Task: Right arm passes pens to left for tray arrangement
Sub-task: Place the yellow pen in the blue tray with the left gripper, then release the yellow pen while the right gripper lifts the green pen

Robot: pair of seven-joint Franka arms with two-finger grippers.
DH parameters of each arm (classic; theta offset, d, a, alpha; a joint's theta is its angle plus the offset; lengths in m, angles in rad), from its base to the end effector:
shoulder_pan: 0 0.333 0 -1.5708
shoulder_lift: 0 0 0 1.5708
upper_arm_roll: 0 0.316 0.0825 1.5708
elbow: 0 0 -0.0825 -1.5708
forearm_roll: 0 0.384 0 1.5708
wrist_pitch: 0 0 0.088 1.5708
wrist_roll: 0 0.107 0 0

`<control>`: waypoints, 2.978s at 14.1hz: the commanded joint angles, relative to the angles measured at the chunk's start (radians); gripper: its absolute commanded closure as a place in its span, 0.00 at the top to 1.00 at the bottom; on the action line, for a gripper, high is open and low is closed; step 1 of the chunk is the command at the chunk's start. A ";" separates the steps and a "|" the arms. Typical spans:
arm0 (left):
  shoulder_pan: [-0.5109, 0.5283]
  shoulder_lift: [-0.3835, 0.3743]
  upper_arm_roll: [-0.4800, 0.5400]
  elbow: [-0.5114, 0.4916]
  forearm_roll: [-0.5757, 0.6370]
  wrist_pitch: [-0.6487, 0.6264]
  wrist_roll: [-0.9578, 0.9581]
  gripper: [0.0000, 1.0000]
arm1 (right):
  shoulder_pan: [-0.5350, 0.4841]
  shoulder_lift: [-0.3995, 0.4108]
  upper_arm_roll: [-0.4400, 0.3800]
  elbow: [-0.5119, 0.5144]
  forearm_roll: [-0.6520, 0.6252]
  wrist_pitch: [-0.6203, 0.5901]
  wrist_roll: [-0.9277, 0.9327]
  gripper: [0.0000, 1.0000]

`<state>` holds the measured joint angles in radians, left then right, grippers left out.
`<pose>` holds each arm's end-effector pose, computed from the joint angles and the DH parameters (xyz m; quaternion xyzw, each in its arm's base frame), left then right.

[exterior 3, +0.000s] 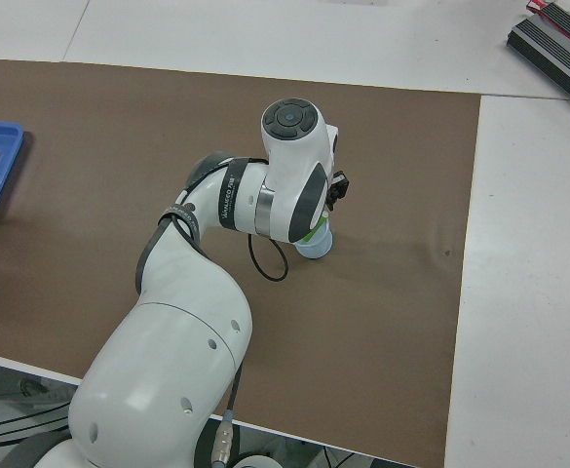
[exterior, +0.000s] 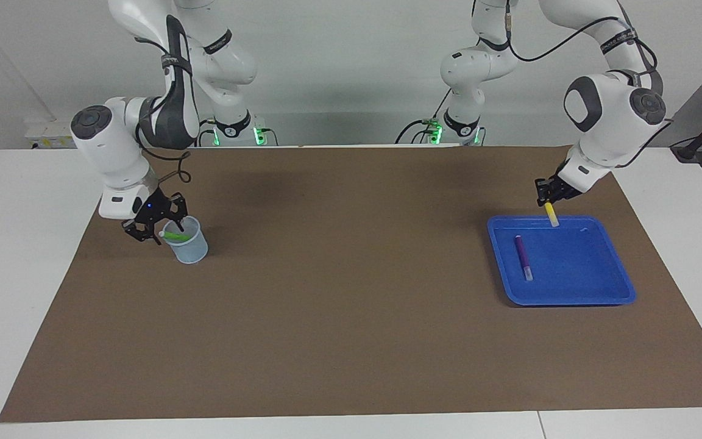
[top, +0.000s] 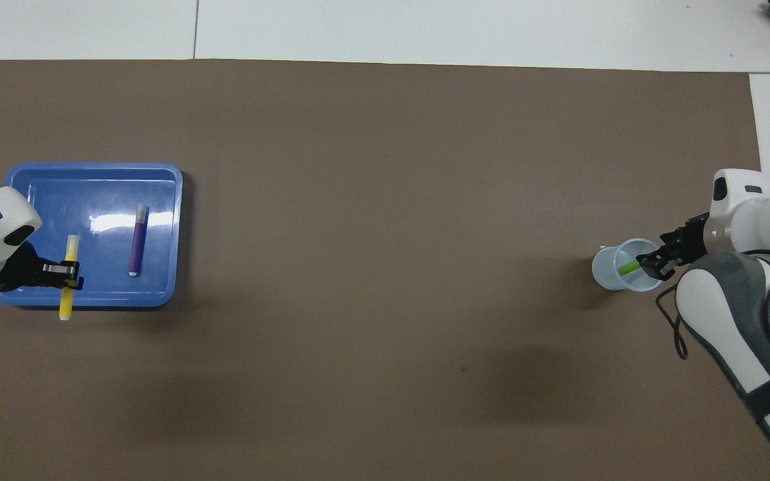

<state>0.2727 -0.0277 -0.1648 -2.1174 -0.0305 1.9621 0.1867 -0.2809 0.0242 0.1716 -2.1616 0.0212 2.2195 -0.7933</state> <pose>0.5190 0.0539 0.4149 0.9974 -0.0324 -0.0616 0.0207 0.5397 -0.0588 0.3890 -0.9440 -0.3293 -0.0199 0.0021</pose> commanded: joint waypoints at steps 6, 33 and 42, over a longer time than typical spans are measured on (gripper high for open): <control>0.031 0.136 -0.010 -0.003 0.037 0.176 0.013 0.00 | -0.040 0.003 0.014 0.000 -0.015 -0.008 0.000 0.25; 0.016 0.319 -0.015 0.201 0.029 0.132 -0.127 1.00 | -0.041 0.003 0.022 0.129 0.016 -0.237 0.020 0.00; -0.015 0.256 -0.050 0.358 -0.089 -0.153 -0.370 1.00 | 0.080 -0.009 0.026 0.535 0.086 -0.698 0.166 0.00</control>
<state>0.2759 0.2462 -0.2142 -1.8074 -0.0773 1.8823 -0.0865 -0.2060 0.0017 0.1925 -1.6917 0.0965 1.5772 -0.6540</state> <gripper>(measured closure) 0.000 0.811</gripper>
